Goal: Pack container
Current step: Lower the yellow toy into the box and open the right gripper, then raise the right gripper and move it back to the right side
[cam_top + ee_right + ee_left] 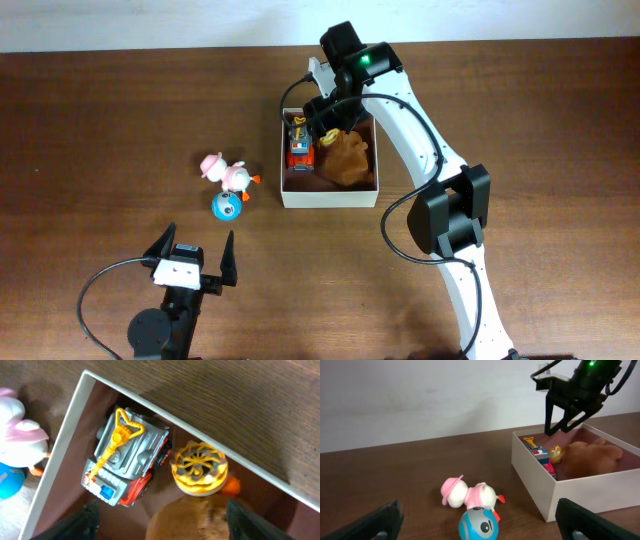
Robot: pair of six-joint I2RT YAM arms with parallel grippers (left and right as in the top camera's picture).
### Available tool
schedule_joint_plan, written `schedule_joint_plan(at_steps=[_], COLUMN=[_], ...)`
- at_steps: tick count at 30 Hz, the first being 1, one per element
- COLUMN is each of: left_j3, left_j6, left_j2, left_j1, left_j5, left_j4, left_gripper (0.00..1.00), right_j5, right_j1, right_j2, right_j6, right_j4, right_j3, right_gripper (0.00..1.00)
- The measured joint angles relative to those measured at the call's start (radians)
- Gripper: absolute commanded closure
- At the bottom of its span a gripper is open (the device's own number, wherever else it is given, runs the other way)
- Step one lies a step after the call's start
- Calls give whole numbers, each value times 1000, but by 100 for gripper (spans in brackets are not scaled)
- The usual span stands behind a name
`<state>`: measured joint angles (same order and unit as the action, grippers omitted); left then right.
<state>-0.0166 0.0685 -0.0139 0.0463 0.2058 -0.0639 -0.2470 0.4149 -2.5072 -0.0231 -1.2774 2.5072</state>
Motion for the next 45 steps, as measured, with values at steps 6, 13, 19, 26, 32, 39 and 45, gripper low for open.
schedule_joint_plan(at_steps=[6,13,19,26,32,39,45], left_j3=[0,0,0,0,0,0,0], left_j6=[0,0,0,0,0,0,0], left_j2=[0,0,0,0,0,0,0], left_j1=[0,0,0,0,0,0,0], left_j5=[0,0,0,0,0,0,0], left_j4=[0,0,0,0,0,0,0], left_gripper=[0,1,0,0,0,0,0], right_j5=[-2,-1,73,150,206,254,266], right_j1=[0,-3,-53,-287,-436,-532,-562], right_j2=[0,1,42,116,114,114,113], right_j6=[0,0,74,208,251,261,263], right_j4=[-34,-207,-372,-415,-415,-378,-346], right_j3=[7,165,358,429,371,161,-6], right_gripper=[12,1,1,1,1,1,1])
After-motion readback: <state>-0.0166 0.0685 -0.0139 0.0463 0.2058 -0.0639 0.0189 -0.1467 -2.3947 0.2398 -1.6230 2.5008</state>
